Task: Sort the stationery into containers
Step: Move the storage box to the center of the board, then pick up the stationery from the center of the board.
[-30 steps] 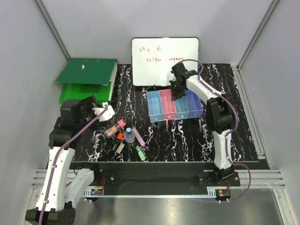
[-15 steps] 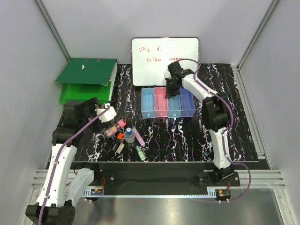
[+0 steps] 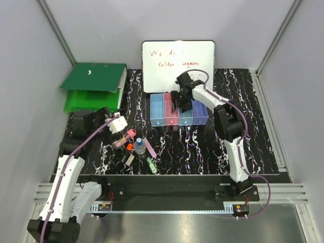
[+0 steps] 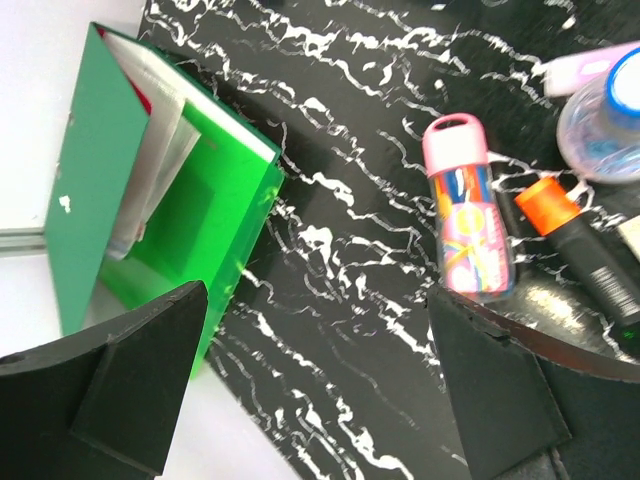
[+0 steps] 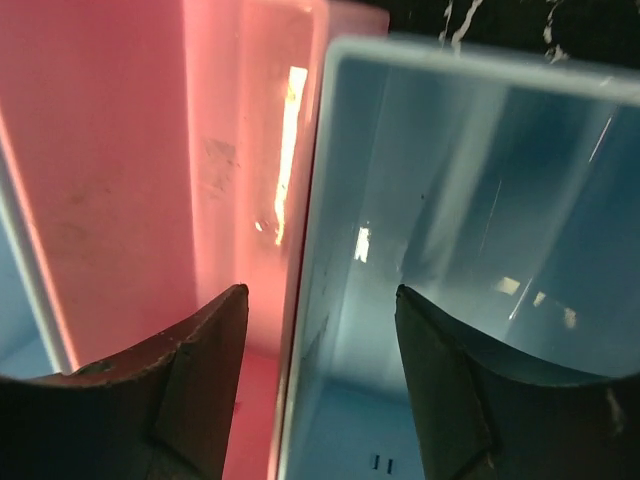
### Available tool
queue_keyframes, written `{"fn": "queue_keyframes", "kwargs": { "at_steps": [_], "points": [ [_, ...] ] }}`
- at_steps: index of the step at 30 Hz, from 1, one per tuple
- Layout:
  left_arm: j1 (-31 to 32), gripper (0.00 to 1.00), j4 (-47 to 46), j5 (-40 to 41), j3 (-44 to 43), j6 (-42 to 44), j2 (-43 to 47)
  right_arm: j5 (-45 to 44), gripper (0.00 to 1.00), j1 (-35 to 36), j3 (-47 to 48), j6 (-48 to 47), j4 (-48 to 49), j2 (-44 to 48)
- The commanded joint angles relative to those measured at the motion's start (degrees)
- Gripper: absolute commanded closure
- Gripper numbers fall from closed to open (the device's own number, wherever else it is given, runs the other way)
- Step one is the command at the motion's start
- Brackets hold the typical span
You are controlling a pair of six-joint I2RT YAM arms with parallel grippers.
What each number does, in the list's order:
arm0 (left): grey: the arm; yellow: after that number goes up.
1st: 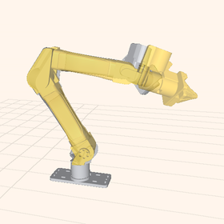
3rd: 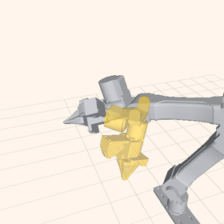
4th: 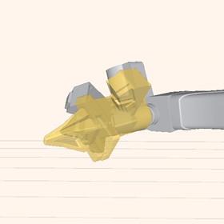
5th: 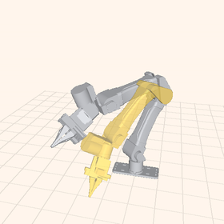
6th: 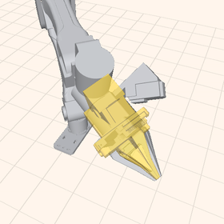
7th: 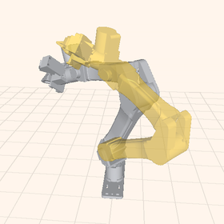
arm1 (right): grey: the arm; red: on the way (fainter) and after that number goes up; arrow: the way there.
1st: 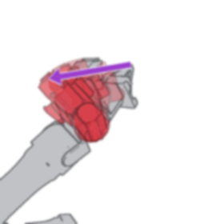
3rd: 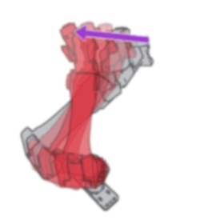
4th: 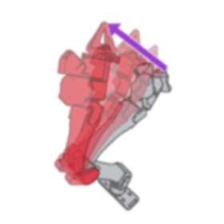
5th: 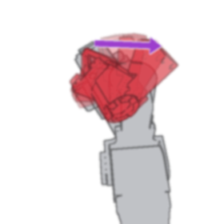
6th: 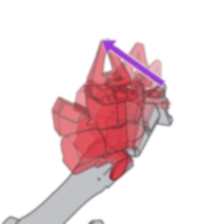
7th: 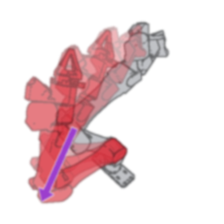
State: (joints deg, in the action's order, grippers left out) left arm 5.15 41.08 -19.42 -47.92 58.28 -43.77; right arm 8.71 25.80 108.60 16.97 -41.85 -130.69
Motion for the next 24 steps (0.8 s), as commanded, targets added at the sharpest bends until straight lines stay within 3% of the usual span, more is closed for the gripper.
{"fn": "queue_keyframes", "kwargs": {
  "at_steps": [1,12,18,24],
  "points": [
    [0.65,0.01,-2.76,-4.48,-0.15,-2.82,0.00,-1.05,0.32,0.65,-1.10,-6.85,1.15,8.34],
    [3.11,0.01,-0.21,-13.00,-1.82,-2.82,0.62,-8.17,0.25,0.74,-2.07,-25.82,0.36,23.28],
    [6.45,0.01,3.82,-19.42,-2.88,-4.23,-5.26,-15.80,0.23,0.83,-9.19,-41.10,0.45,31.81],
    [9.35,0.01,5.06,-23.46,-4.72,-5.37,-12.82,-23.99,0.22,0.83,-12.88,-50.18,2.91,38.49]
  ]
}}
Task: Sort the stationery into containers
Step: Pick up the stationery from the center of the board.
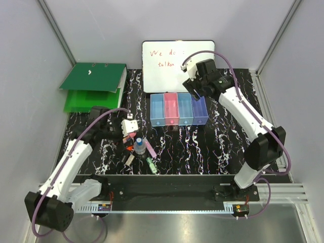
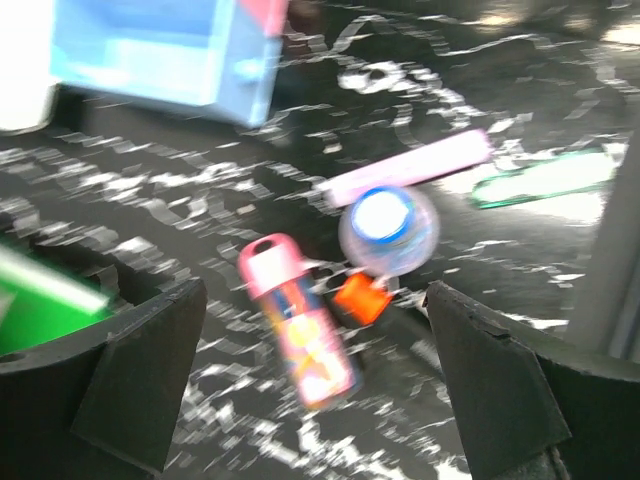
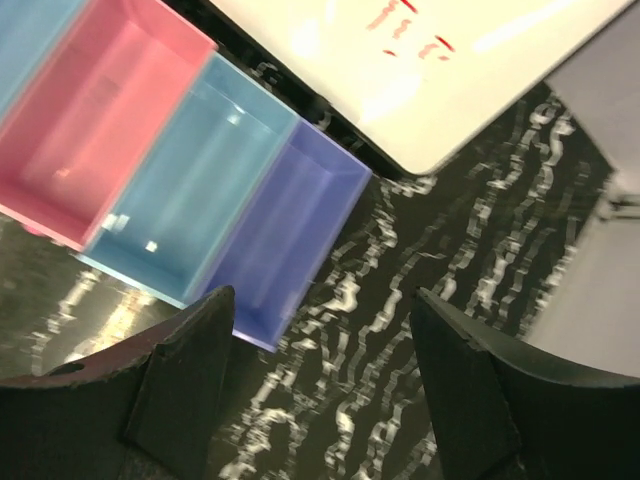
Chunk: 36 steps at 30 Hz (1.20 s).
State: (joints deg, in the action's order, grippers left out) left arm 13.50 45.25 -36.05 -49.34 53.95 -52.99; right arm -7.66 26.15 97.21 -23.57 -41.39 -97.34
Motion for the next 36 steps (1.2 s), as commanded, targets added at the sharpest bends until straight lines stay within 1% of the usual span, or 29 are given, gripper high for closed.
{"fn": "queue_keyframes", "kwargs": {
  "at_steps": [1,3,8,13,20,24,30,33,36],
  "points": [
    [1.09,0.01,0.71,-7.36,-3.48,-1.04,-5.09,-8.07,0.22,0.48,-2.02,-10.26,2.54,6.10],
    [1.62,0.01,0.71,-7.89,-3.57,-0.78,-6.24,-9.56,0.22,0.48,-3.86,-11.41,2.98,8.12],
    [2.76,0.02,1.59,-5.70,-3.74,1.85,-9.67,-10.80,0.22,0.48,-7.90,-12.73,3.50,11.72],
    [3.38,0.04,2.73,-6.57,-5.32,3.00,-12.92,-12.11,0.22,0.39,-9.76,-13.60,4.91,13.05],
    [4.87,0.11,2.73,-5.70,-5.59,3.61,-16.08,-12.90,0.23,0.48,-11.78,-15.01,5.88,14.98],
    [5.22,0.13,2.82,-4.47,-6.29,3.79,-18.63,-12.99,0.23,0.48,-12.31,-14.66,6.05,15.86],
    [5.40,0.16,2.73,-4.81,-6.99,4.23,-20.83,-13.43,0.23,0.48,-13.36,-14.57,6.32,16.83],
    [5.66,0.19,2.82,-4.99,-6.82,4.49,-21.62,-13.78,0.24,0.48,-13.80,-14.75,6.49,16.92],
    [5.84,0.30,2.82,-4.99,-6.73,5.02,-22.50,-14.05,0.24,0.39,-13.80,-14.92,6.67,17.01]
  ]
}}
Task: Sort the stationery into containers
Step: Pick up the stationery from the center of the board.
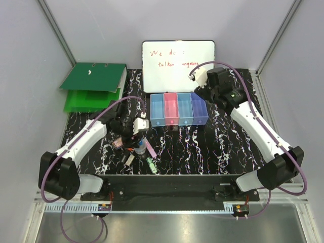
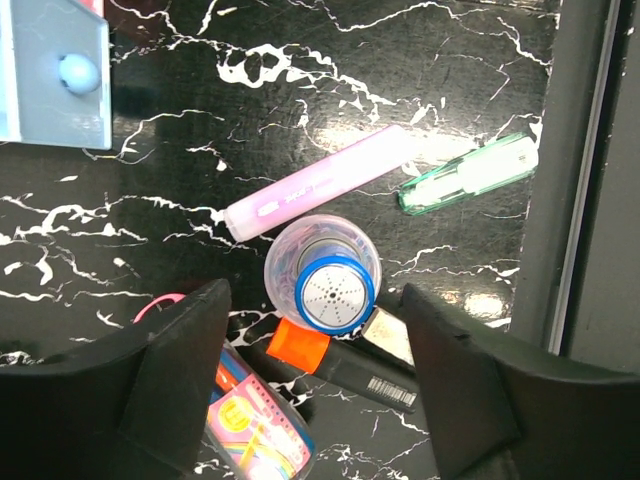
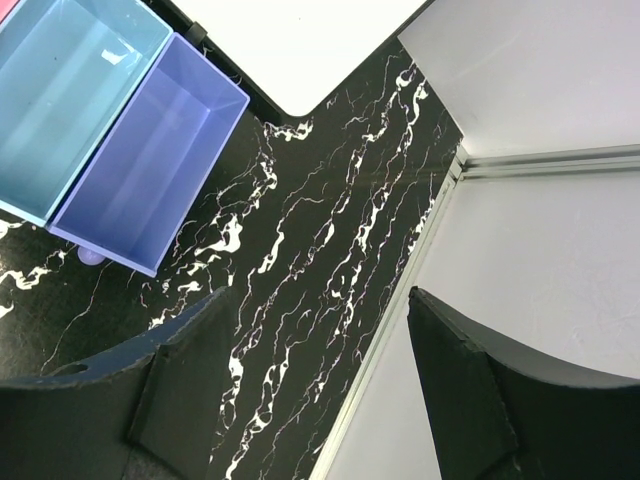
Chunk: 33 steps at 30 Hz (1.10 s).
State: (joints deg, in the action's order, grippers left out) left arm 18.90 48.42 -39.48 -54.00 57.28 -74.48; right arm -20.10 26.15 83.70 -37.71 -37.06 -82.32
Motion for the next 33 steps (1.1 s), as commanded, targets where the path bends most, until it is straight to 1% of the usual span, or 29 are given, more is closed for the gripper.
{"fn": "queue_keyframes", "kwargs": {
  "at_steps": [1,4,9,11,13,14,15,17,19,21,22,24,28,33],
  "points": [
    [0.53,0.31,-0.35,-1.56,-2.16,1.61,-1.28,-1.61,0.24,0.39,-0.29,-0.78,2.43,1.99],
    [0.70,0.40,-0.43,-1.56,-2.34,1.52,-2.16,-1.79,0.24,0.39,-0.55,-0.87,2.60,1.99],
    [0.88,0.43,-1.14,-1.38,-1.99,1.26,-2.78,-1.96,0.25,0.39,-1.52,-0.96,2.96,2.26],
    [0.97,0.48,-1.92,-1.21,-1.46,0.91,-2.69,-2.14,0.25,0.39,-1.87,-1.04,3.13,2.43],
    [1.14,0.57,-2.45,-1.12,-1.02,0.47,-2.78,-2.23,0.25,0.30,-2.31,-1.05,3.31,2.61],
    [1.23,0.63,-2.72,-0.95,-0.93,0.47,-2.95,-2.31,0.25,0.30,-2.49,-1.13,3.40,2.69],
    [1.32,0.77,-2.89,-0.77,-0.93,0.12,-3.04,-2.40,0.25,0.30,-2.66,-1.13,3.48,2.78],
    [1.50,0.79,-3.33,-0.59,-0.85,-0.15,-3.22,-2.49,0.25,0.30,-3.10,-1.31,3.57,2.96],
    [1.58,0.85,-3.42,-0.42,-0.93,-0.59,-3.13,-2.67,0.25,0.30,-3.54,-1.40,3.75,3.31],
    [1.76,0.89,-3.34,-0.07,-0.76,-0.85,-2.87,-2.67,0.25,0.30,-3.81,-1.48,3.84,3.49],
    [1.85,0.95,-3.42,0.02,-0.76,-0.85,-2.78,-2.67,0.26,0.22,-4.07,-1.57,4.01,3.57],
    [2.02,0.98,-3.42,0.81,-0.85,-0.85,-1.99,-2.75,0.26,0.13,-4.33,-1.57,4.10,3.66],
    [2.02,0.98,-3.34,2.13,-2.60,-1.55,-0.67,-3.02,0.26,0.04,-4.51,-2.01,4.36,3.84],
    [2.02,1.00,-2.20,4.50,-9.01,-2.69,-1.63,-3.11,0.26,-0.14,-5.30,-2.28,4.45,4.01]
  ]
}}
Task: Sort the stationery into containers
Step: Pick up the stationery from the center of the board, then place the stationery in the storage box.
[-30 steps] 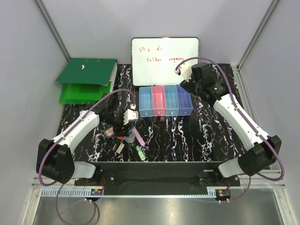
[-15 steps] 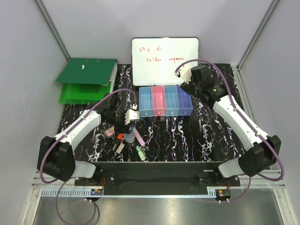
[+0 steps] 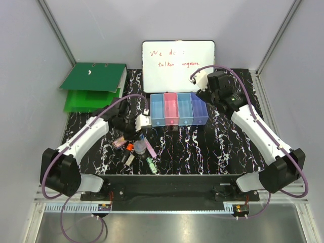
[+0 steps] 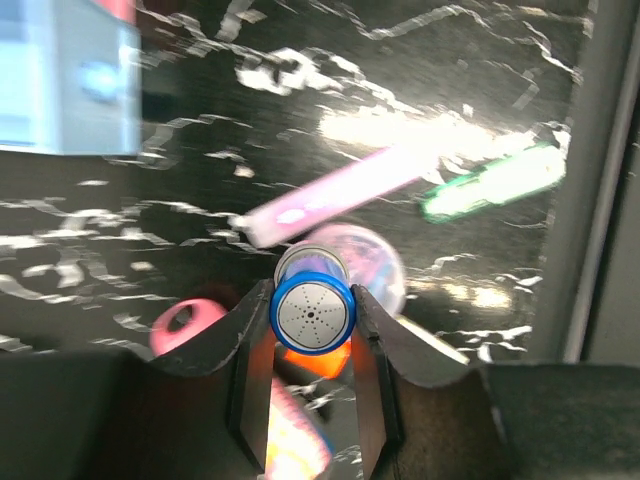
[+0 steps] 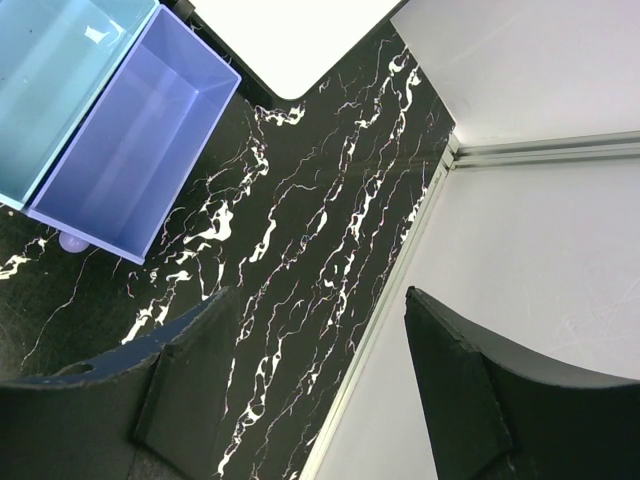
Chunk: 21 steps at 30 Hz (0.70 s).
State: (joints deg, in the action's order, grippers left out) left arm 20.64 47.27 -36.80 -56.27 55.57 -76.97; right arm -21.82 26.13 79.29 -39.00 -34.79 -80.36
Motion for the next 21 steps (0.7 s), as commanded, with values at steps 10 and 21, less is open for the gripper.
{"fn": "queue_keyframes", "kwargs": {
  "at_steps": [10,21],
  "points": [
    [0.27,1.00,0.81,4.01,-30.28,-6.52,-19.41,-1.29,0.26,-1.43,-3.17,-0.55,2.62,2.92],
    [0.63,1.00,-0.07,6.21,-54.71,-8.73,-40.18,-0.15,0.25,-5.12,-5.11,1.39,2.62,4.33]
  ]
}}
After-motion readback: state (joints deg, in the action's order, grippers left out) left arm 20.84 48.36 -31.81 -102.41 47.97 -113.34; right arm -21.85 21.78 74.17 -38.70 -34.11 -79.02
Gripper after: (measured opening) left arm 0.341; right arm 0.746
